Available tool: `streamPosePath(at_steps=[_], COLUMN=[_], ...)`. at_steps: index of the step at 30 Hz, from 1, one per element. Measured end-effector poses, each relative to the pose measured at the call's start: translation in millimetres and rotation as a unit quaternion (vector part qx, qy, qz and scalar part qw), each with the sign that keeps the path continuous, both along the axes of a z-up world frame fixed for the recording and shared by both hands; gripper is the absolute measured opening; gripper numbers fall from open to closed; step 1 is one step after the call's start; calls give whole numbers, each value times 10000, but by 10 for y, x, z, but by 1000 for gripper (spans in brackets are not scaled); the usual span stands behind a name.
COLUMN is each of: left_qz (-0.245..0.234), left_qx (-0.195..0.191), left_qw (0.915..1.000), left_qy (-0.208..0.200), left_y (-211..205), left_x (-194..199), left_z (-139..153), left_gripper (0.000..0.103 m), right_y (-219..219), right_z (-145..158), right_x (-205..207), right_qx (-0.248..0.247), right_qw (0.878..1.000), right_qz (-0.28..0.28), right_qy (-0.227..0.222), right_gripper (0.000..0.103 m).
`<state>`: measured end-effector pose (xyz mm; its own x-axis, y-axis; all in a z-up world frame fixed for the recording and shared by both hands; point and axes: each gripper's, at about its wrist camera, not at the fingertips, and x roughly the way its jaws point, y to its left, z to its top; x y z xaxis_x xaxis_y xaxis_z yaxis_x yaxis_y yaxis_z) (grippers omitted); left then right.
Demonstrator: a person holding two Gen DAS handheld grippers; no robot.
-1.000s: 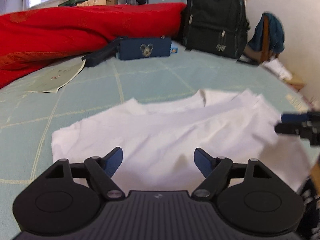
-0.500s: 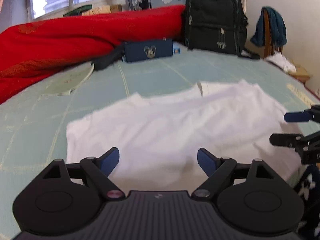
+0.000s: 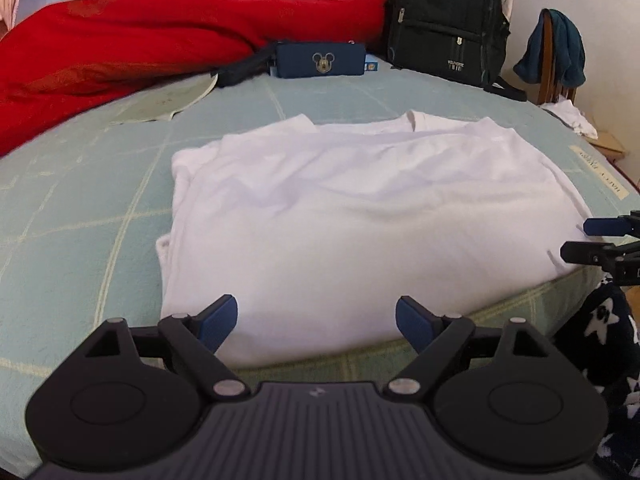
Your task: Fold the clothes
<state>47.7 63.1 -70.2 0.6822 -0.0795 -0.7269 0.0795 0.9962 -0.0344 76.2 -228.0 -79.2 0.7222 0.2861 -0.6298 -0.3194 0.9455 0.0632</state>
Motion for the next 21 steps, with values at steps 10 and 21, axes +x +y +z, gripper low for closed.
streamPosePath(at_steps=[10,21], left_qz=[161,255], left_qx=[-253,-207], left_qw=[9995,9963], left_qy=[-68,-795], left_y=[131,504], left_x=[-29,216], left_z=[-1,283], left_gripper=[87,85], right_y=[120,317], right_z=[67,186], right_x=[-106,-188], right_qx=[-86,-337], right_qw=[9999,9992], right_qz=[85,133], right_qy=[-78,-189], right_gripper=[88,88])
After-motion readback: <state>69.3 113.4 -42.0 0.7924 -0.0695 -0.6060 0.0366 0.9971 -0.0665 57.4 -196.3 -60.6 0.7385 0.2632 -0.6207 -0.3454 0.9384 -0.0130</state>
